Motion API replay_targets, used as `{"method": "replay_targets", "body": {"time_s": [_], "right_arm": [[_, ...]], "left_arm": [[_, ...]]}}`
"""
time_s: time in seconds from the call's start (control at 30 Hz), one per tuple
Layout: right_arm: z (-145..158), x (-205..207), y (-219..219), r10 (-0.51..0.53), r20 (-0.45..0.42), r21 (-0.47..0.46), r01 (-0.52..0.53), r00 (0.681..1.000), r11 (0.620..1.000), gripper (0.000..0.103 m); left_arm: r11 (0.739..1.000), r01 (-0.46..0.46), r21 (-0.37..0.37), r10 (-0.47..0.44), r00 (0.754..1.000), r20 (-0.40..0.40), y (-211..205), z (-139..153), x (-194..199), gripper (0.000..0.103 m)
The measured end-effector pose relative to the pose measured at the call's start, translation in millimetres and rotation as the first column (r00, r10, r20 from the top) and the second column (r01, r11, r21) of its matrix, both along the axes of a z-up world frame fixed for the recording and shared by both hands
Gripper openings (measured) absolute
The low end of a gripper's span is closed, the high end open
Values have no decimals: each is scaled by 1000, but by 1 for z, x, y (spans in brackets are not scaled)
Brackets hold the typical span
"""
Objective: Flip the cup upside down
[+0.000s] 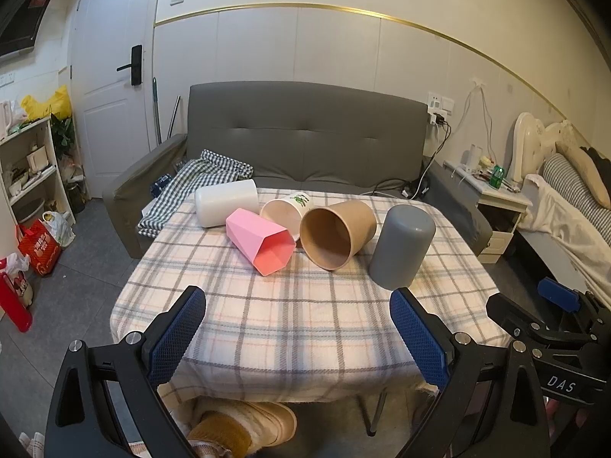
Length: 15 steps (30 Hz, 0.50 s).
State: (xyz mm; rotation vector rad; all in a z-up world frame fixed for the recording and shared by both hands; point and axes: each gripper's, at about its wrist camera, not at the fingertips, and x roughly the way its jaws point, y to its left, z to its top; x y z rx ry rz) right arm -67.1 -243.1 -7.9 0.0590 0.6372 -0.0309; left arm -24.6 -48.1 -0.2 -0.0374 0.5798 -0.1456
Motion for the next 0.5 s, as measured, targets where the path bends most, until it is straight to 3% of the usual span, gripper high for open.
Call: {"method": "replay_targets", "body": {"time_s": [0.5], "right_arm": [[0, 1, 0, -2, 0, 0, 2, 1000, 1000, 103]], "left_arm": [[1000, 11, 4, -11, 1000, 5, 0, -1, -1, 100]]}}
